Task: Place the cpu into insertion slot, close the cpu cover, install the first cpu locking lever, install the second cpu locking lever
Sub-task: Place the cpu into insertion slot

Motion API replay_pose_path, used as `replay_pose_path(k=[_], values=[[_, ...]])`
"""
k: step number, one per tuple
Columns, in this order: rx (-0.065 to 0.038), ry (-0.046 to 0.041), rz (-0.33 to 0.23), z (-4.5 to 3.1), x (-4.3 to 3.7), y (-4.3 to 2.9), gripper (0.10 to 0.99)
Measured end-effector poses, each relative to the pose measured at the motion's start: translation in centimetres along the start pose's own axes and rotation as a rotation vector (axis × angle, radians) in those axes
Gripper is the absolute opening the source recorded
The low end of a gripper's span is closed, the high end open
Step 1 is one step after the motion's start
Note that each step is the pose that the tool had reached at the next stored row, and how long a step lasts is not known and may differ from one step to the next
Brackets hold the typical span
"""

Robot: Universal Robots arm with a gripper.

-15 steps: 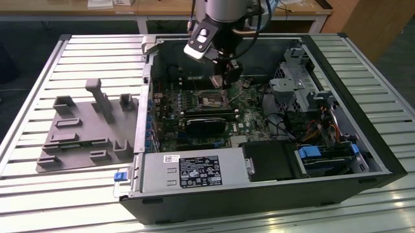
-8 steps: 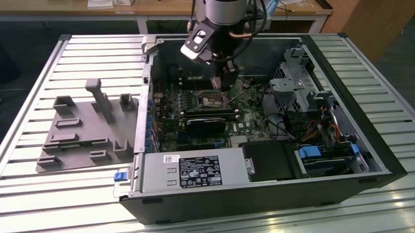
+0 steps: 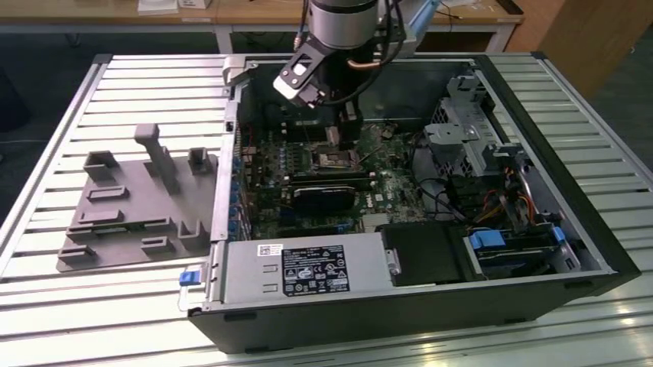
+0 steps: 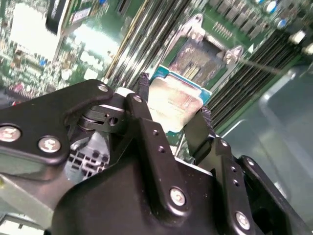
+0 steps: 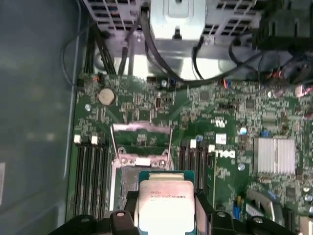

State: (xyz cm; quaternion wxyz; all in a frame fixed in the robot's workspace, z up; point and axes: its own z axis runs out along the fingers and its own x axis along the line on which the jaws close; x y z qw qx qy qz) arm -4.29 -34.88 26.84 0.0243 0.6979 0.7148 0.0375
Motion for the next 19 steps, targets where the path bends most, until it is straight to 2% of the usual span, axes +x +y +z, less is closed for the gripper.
replay_pose_path(k=[4, 8, 10, 14, 19], values=[[-0.016, -0.0005, 0.0, 0.38, 0.02, -1.35, 0.537], [-0.039, -0.0003, -0.006, 0.74, 0.05, -1.74, 0.537], [-0.047, 0.0002, -0.012, 0.97, 0.08, -1.78, 0.537], [-0.055, 0.0006, -0.019, 1.63, 0.34, -1.85, 0.537], [-0.056, -0.0028, -0.02, 2.55, 0.81, -1.92, 0.537]])
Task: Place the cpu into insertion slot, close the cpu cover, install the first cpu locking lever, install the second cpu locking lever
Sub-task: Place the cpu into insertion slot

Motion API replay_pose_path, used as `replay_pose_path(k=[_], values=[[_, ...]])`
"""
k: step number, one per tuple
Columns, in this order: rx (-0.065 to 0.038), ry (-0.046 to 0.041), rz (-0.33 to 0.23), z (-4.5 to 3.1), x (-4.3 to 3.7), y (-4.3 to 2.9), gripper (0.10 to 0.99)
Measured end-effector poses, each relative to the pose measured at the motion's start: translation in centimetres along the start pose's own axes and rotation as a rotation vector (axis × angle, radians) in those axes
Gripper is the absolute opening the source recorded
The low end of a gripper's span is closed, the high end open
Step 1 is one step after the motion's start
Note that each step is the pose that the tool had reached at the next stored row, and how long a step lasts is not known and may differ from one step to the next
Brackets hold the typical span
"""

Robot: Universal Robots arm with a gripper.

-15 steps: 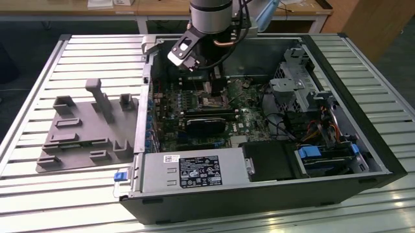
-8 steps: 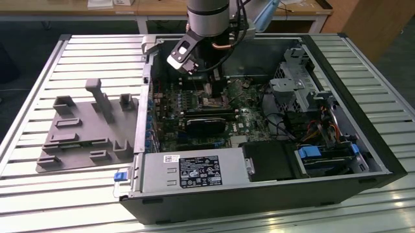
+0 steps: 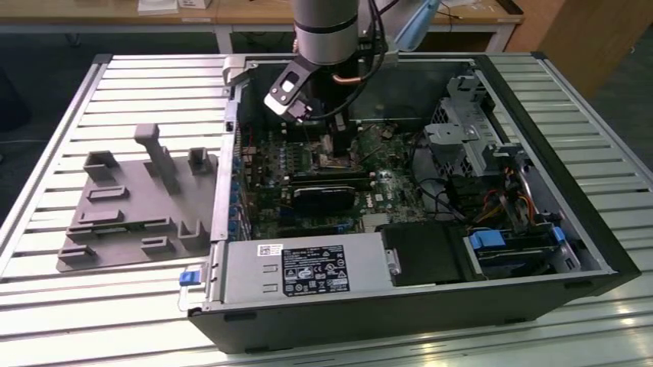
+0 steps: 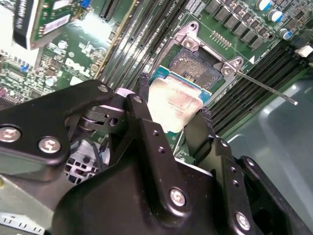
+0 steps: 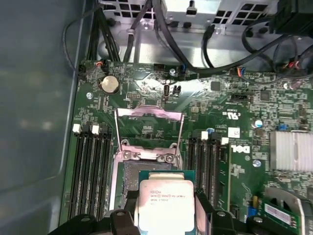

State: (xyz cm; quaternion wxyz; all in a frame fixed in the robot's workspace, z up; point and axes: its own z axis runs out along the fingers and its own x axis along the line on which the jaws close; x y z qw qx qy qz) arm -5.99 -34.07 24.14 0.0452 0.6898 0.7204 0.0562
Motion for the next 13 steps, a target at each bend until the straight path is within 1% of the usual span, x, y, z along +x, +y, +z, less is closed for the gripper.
replay_pose_path(k=[5, 9, 13], values=[[0.0, -0.0039, 0.005, 0.8, 0.41, -0.1, 0.537], [0.0, -0.0078, 0.03, 1.25, 0.63, -0.15, 0.537], [0.0, -0.0098, 0.045, 1.78, 1.13, -0.21, 0.537]])
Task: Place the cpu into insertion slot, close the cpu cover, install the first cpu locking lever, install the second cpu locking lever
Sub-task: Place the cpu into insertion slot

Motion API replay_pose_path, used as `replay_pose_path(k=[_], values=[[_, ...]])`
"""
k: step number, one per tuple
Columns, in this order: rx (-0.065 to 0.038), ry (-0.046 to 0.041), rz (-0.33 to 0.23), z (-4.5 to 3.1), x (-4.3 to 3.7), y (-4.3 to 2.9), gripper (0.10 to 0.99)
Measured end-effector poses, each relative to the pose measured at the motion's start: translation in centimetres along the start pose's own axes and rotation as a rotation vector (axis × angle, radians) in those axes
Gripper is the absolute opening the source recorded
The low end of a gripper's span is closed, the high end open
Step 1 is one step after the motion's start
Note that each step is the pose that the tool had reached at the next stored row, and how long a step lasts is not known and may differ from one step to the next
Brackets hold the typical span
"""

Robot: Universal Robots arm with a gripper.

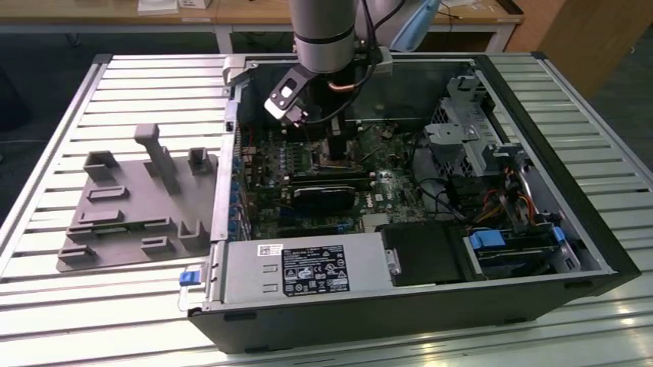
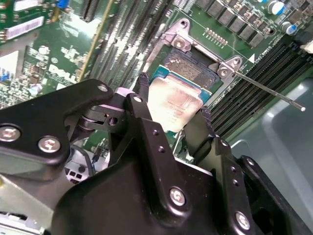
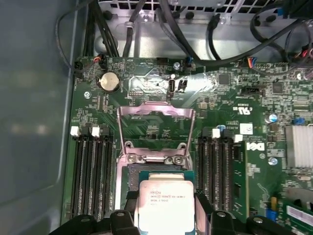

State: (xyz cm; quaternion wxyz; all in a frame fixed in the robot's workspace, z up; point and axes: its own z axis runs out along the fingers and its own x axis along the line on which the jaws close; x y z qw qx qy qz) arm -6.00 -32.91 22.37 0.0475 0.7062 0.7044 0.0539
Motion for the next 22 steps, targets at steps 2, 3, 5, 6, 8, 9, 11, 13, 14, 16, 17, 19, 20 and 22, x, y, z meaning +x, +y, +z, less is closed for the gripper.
replay_pose_path(k=[2, 3, 5, 6, 8, 9, 11, 13, 14, 16, 17, 19, 20, 22], values=[[0.0, -0.001, 0.007, 0.42, 0.22, -0.06, 0.537], [0.0, -0.0015, 0.009, 0.58, 0.26, -0.08, 0.537], [0.0, -0.0025, 0.014, 0.89, 0.29, -0.12, 0.537], [0.0, -0.0028, 0.016, 1.02, 0.3, -0.14, 0.537], [0.0, -0.003, 0.017, 1.08, 0.3, -0.16, 0.537], [0.0, -0.0032, 0.017, 1.08, 0.3, -0.16, 0.537], [0.0, -0.003, 0.017, 1.09, 0.3, -0.16, 0.537], [0.0, -0.0025, 0.017, 1.17, 0.31, -0.16, 0.537], [0.0, -0.0026, 0.017, 1.26, 0.31, -0.18, 0.537], [0.0, -0.0028, 0.017, 1.48, 0.3, -0.21, 0.537], [0.0, -0.0028, 0.017, 1.61, 0.3, -0.23, 0.537], [0.0, -0.0026, 0.017, 1.88, 0.3, -0.27, 0.537], [0.0, -0.0022, 0.017, 2.0, 0.29, -0.29, 0.537], [0.0, -0.0011, 0.018, 2.16, 0.29, -0.32, 0.537]])
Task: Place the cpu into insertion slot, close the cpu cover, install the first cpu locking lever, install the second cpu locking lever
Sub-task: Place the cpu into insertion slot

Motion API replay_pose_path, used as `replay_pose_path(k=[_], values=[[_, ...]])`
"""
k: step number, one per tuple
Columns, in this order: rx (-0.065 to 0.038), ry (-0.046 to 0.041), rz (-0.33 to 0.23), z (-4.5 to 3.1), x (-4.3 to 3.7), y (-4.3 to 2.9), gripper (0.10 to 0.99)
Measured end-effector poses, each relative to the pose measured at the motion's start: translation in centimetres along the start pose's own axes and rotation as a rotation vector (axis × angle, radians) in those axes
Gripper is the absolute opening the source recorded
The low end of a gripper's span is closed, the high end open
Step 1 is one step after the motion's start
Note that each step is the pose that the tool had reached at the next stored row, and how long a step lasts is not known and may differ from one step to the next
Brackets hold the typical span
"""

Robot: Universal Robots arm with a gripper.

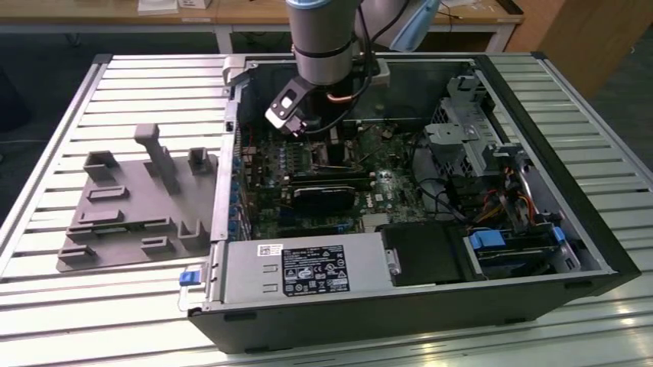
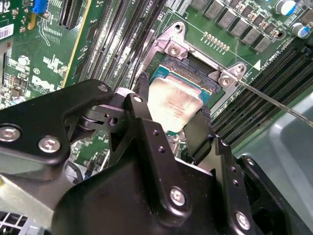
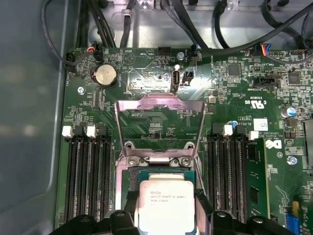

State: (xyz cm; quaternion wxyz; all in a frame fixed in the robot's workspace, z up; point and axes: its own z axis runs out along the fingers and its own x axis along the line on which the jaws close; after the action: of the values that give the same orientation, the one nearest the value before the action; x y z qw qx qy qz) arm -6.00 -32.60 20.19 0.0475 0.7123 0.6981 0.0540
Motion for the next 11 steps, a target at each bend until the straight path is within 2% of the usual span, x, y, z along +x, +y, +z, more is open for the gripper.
replay_pose_path(k=[2, 5, 11], values=[[0.0, 0.0031, 0.0, 0.15, -0.01, -0.02, 0.537], [0.0, 0.0144, 0.002, 0.33, 0.0, -0.05, 0.537], [0.0, 0.0174, 0.002, 0.59, -0.01, -0.18, 0.537]])
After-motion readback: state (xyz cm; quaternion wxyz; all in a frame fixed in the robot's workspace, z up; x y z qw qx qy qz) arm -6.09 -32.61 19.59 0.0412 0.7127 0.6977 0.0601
